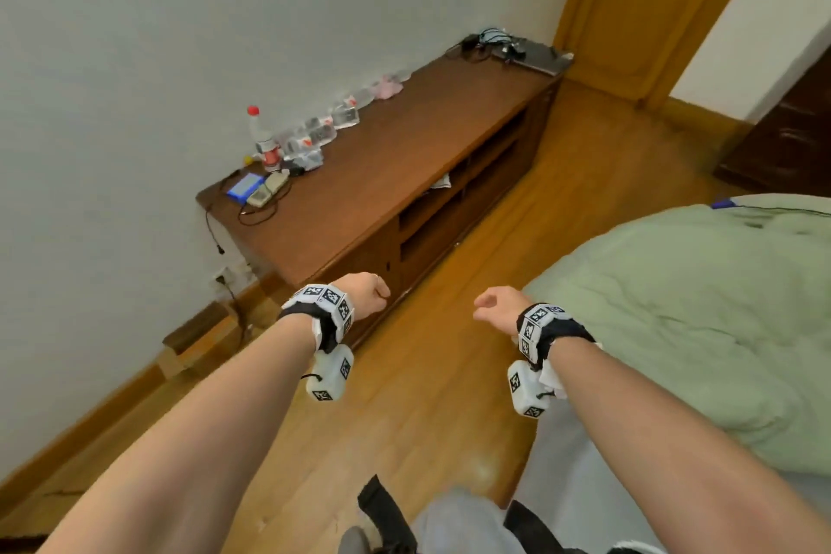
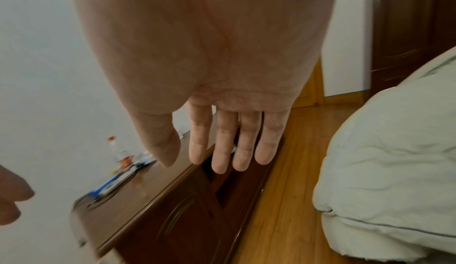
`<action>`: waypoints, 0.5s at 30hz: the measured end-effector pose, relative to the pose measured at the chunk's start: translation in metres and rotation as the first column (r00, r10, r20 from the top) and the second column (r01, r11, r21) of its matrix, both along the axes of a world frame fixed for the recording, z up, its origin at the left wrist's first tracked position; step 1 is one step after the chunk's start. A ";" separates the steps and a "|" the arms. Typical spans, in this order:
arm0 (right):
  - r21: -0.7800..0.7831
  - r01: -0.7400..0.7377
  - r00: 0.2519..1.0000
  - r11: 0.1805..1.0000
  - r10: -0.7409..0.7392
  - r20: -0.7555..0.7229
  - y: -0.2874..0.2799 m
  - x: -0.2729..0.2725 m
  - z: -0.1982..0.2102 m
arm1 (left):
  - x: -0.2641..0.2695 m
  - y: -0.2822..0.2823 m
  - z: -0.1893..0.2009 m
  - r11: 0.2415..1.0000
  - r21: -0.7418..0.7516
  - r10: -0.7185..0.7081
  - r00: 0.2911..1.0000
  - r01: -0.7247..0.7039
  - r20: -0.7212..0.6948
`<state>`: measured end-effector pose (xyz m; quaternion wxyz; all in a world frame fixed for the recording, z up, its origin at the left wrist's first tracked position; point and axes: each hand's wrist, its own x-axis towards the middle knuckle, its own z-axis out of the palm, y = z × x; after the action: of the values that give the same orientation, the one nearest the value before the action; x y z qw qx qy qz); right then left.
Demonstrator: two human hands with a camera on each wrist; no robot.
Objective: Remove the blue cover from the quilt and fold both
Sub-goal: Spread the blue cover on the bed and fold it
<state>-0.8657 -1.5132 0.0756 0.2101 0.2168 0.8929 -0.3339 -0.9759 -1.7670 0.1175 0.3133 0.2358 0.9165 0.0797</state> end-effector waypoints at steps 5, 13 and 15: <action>-0.053 0.229 0.973 0.972 -0.230 -0.014 0.105 -0.081 -0.006 | -0.120 0.139 0.008 0.972 0.018 -0.236 0.971 0.235 0.046; -0.116 0.374 0.922 0.920 -0.383 -0.065 0.311 -0.249 0.002 | -0.312 0.366 0.033 0.928 0.002 -0.372 0.928 0.373 -0.029; -0.095 0.399 0.908 0.912 -0.407 -0.101 0.376 -0.289 0.016 | -0.362 0.428 0.039 0.929 0.043 -0.365 0.930 0.367 -0.043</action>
<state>-1.1552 -1.1374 0.0912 0.0908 0.3686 0.8272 -0.4142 -1.3380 -1.3388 0.1565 0.3010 0.4114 0.8594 0.0386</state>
